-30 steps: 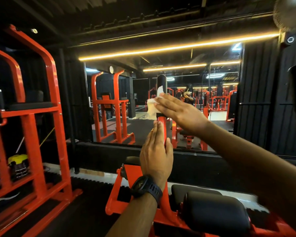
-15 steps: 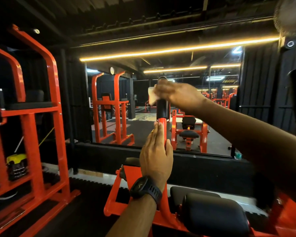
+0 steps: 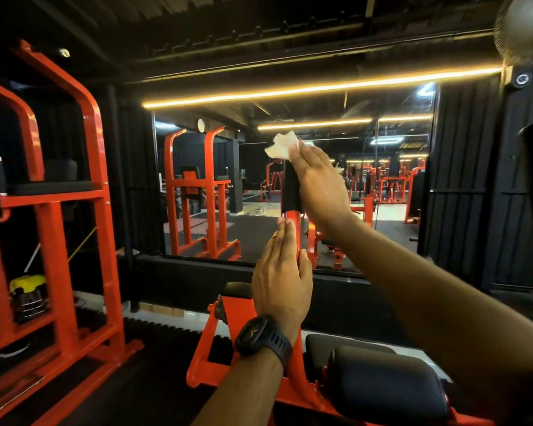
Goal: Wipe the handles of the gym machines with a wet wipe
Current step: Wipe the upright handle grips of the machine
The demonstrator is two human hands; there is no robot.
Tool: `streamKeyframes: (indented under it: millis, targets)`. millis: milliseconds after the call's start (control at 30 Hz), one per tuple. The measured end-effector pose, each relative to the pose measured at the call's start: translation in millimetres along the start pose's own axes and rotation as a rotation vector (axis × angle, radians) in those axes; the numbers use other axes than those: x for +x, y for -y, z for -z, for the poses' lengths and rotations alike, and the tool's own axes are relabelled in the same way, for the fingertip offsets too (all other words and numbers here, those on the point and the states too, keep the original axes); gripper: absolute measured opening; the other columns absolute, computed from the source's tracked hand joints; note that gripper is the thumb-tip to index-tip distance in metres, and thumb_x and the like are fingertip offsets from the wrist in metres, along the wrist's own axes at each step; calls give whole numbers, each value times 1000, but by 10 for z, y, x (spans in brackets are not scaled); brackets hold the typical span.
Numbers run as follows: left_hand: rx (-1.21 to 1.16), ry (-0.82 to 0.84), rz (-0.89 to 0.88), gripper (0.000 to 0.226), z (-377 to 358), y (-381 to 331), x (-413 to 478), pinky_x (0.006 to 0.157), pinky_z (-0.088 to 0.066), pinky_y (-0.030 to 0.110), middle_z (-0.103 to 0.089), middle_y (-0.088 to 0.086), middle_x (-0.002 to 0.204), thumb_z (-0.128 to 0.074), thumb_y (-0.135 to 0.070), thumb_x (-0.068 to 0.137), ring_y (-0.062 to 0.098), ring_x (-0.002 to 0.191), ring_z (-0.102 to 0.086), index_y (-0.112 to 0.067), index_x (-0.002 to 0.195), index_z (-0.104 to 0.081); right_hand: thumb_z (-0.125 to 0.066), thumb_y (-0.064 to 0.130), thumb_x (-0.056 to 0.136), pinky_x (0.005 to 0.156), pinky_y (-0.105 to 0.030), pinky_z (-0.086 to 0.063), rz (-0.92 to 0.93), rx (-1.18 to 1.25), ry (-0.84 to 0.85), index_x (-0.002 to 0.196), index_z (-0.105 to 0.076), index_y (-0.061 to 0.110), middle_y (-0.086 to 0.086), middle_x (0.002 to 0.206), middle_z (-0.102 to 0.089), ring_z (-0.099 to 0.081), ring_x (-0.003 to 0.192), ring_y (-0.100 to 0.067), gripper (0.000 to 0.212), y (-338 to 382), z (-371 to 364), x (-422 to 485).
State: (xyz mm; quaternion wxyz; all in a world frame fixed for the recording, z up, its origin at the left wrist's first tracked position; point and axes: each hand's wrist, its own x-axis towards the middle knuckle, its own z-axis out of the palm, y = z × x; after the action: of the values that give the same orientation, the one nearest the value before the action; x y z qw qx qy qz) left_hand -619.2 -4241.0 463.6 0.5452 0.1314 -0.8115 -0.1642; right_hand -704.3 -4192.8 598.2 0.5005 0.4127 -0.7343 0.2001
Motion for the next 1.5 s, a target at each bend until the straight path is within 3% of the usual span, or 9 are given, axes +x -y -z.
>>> streamKeyframes:
  millis: [267,400,533,767,1000,1133,1200,1367,1500]
  targets:
    - [1,-22,1,63,-35,12,-14,108,-41,36,-40,1,156,-59,-26,99,20,140,-45,-20,154,-30,-59,15,93,68,-31,-59,-388,658,-172,113,-71,14,3,92,-73,-66,75,-5,24,-59,48,100]
    - [6,6,12,63,-17,4,-12,110,-33,32,-35,-2,159,-54,-29,102,18,143,-39,-23,156,-22,-62,14,97,62,-8,-50,-473,764,-198,133,-52,12,14,96,-62,-61,77,12,38,-17,56,111]
    - [-3,13,20,62,-17,2,-5,112,-31,30,-33,-4,160,-53,-29,102,16,144,-37,-24,156,-22,-58,17,100,84,-19,-54,-447,572,-202,118,-66,12,4,109,-66,-62,96,-4,20,-6,65,312]
    - [-11,-16,20,62,-22,2,-13,108,-46,40,-39,-3,157,-57,-29,100,18,141,-43,-24,155,-29,-54,7,99,62,-14,-52,-547,629,-170,127,-60,12,5,110,-62,-57,75,0,29,101,-140,80]
    - [-14,-16,6,63,-21,11,-15,111,-38,35,-36,-2,158,-56,-28,101,17,142,-40,-21,155,-26,-50,8,102,66,-16,-54,-698,751,-250,125,-66,13,-1,106,-69,-61,77,-4,28,93,-134,490]
    - [2,-32,1,63,-28,16,-8,108,-47,39,-41,-1,156,-58,-28,99,18,140,-45,-21,155,-29,-45,2,102,92,-8,-45,-409,468,-189,132,-60,8,2,124,-65,-61,107,2,34,79,-204,277]
    - [1,-54,-18,64,-36,19,-14,107,-47,38,-42,1,155,-60,-26,98,18,138,-46,-20,154,-29,-46,4,102,92,-11,-45,-240,352,-148,125,-65,5,11,109,-64,-58,99,12,30,-30,-168,286]
    - [1,-51,-9,64,-38,12,-20,108,-37,33,-40,2,156,-59,-25,99,19,138,-46,-17,154,-28,-54,-5,91,105,-31,-39,-33,265,-8,130,-62,5,-14,132,-60,-54,124,-28,40,-203,11,503]
    - [8,-74,-22,63,-42,7,-23,104,-42,34,-45,4,153,-62,-23,97,21,135,-51,-15,153,-35,-69,3,87,105,-35,-44,330,1,65,130,-61,5,-16,133,-59,-55,126,-28,44,-41,20,98]
